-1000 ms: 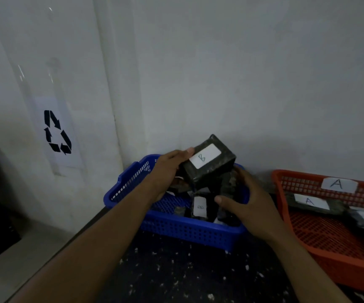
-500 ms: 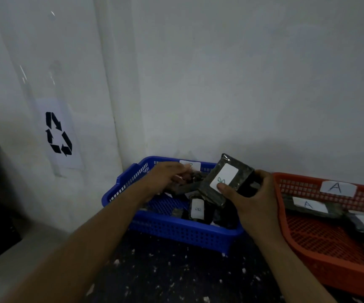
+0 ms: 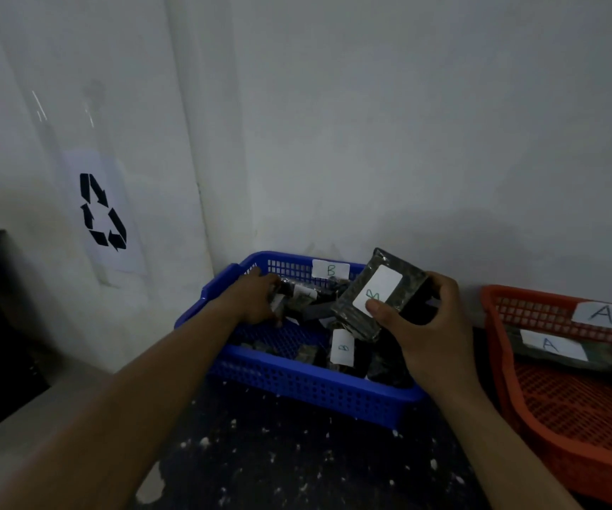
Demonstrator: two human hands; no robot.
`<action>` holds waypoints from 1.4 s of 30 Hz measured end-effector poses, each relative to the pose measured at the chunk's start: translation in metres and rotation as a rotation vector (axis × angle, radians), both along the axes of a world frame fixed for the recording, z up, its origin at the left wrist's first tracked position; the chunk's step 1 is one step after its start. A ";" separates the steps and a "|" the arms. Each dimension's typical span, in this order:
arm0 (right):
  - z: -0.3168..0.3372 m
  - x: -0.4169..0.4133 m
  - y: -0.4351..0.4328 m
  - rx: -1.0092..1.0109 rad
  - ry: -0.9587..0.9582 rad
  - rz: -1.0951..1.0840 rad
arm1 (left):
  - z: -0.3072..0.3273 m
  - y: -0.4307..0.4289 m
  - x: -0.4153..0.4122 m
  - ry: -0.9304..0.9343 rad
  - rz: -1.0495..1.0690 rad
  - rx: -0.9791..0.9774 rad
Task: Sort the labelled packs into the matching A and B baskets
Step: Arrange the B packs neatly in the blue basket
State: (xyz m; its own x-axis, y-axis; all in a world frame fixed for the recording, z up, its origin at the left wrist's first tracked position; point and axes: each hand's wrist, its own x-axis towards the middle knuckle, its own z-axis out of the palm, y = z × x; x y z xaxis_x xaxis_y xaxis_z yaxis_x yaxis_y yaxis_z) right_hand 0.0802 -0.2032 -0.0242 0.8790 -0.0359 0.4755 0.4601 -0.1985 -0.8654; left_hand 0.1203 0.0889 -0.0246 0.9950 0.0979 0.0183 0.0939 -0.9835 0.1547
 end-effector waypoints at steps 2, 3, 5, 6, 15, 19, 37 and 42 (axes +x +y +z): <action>0.000 -0.002 0.000 -0.010 0.007 0.002 | 0.000 0.002 -0.001 0.033 0.017 -0.037; 0.000 -0.002 0.000 -0.015 0.006 0.001 | -0.001 0.002 -0.001 0.049 0.005 -0.076; 0.000 -0.003 0.000 -0.022 0.001 -0.002 | -0.002 0.003 -0.003 0.080 -0.049 -0.152; 0.000 -0.003 0.000 -0.024 -0.001 -0.005 | -0.002 0.004 -0.005 0.082 -0.074 -0.190; 0.002 -0.007 0.000 -0.034 0.001 -0.006 | 0.006 0.007 -0.019 -0.123 -0.030 -0.688; 0.003 -0.007 0.000 -0.037 0.012 -0.010 | 0.016 -0.001 -0.023 -0.012 0.028 -1.250; 0.001 -0.006 0.000 -0.065 0.005 -0.019 | 0.009 0.000 -0.021 -0.181 0.018 -0.694; 0.000 -0.006 -0.001 -0.064 0.005 -0.015 | -0.003 0.003 -0.008 0.082 0.041 -0.193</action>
State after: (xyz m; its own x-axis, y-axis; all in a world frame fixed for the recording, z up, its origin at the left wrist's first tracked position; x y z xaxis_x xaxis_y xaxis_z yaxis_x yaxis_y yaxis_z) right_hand 0.0747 -0.2040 -0.0242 0.8807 -0.0182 0.4733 0.4528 -0.2606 -0.8527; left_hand 0.1118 0.0917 -0.0276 0.9876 0.1319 -0.0857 0.1530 -0.9316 0.3298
